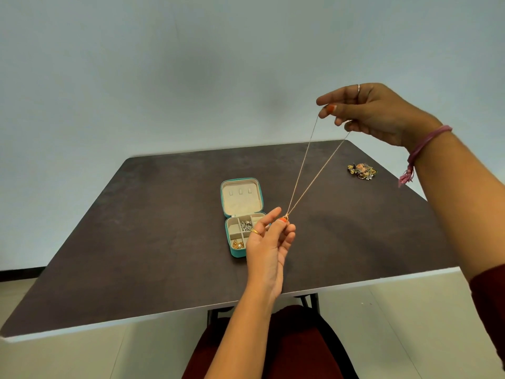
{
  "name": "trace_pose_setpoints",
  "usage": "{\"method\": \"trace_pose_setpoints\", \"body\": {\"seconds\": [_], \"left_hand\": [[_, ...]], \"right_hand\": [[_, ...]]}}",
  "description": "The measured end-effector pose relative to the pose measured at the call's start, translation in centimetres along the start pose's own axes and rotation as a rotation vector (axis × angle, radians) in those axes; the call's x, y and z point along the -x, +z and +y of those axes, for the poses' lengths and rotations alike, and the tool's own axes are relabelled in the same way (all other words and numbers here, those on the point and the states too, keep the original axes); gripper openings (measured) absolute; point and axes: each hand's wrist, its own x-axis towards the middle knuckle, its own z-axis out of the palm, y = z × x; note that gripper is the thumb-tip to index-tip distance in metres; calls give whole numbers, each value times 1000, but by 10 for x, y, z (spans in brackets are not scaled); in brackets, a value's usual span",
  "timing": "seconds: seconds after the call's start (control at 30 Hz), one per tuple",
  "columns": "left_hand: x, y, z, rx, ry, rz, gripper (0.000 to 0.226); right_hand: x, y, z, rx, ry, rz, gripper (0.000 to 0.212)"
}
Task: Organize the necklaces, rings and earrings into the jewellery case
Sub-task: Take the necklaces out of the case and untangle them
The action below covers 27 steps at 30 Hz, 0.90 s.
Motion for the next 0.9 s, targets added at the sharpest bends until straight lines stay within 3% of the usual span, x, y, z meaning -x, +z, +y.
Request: {"method": "trace_pose_setpoints", "body": {"seconds": [0.33, 0.9], "left_hand": [[13, -5, -11, 126, -60, 13, 16], [14, -4, -17, -37, 84, -5, 20]], "right_hand": [[-10, 12, 22, 24, -5, -8, 18], [-8, 14, 19, 164, -141, 105, 20]]}}
